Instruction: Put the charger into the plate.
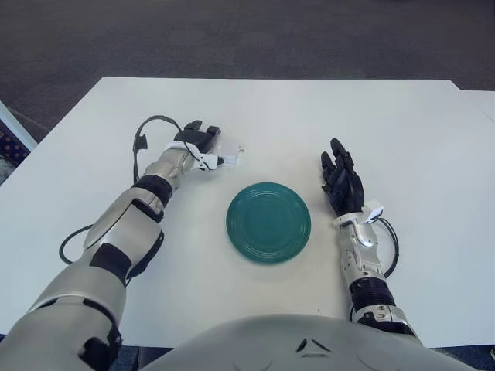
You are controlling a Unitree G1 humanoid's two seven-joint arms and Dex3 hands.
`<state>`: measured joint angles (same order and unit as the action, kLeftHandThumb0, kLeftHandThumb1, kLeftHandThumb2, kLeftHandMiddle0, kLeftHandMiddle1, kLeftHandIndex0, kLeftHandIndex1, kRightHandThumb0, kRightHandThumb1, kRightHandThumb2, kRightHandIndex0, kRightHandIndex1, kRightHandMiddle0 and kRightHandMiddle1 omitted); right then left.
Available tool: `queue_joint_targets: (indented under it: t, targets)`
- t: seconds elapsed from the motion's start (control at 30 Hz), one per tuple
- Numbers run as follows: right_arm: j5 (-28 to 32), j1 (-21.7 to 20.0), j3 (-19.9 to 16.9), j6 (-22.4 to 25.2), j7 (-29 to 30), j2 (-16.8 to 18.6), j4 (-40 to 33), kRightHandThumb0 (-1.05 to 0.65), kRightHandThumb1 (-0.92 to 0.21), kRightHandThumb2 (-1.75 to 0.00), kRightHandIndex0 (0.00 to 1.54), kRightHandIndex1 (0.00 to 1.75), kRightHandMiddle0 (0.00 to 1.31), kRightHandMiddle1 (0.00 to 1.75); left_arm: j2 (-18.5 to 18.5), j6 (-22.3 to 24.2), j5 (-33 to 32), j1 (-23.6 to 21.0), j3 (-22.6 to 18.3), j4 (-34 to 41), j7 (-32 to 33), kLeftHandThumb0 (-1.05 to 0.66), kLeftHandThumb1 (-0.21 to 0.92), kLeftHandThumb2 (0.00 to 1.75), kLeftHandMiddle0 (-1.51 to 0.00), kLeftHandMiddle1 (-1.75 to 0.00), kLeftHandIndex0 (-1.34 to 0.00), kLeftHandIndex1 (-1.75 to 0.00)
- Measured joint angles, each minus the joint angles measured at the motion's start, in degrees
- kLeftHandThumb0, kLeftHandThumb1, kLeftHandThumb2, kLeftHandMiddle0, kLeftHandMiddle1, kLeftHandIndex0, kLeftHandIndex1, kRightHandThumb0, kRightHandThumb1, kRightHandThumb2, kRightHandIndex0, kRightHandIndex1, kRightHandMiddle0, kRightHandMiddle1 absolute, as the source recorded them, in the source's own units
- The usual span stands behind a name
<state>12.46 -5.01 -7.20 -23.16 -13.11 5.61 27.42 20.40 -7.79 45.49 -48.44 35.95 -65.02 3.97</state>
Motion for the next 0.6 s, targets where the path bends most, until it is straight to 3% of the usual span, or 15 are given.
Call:
queue_joint_targets:
  t: [0.6]
  targets:
    - [-0.5, 0.0, 0.5, -0.1, 1.4, 0.0, 0.0, -0.99, -0.92, -1.04, 0.00, 0.00, 0.00, 0.13, 0.4, -0.2, 0.2, -0.7, 0.0, 1.3, 0.1, -1.05, 0.92, 0.68, 0.00, 0.00, -0.05, -0.66]
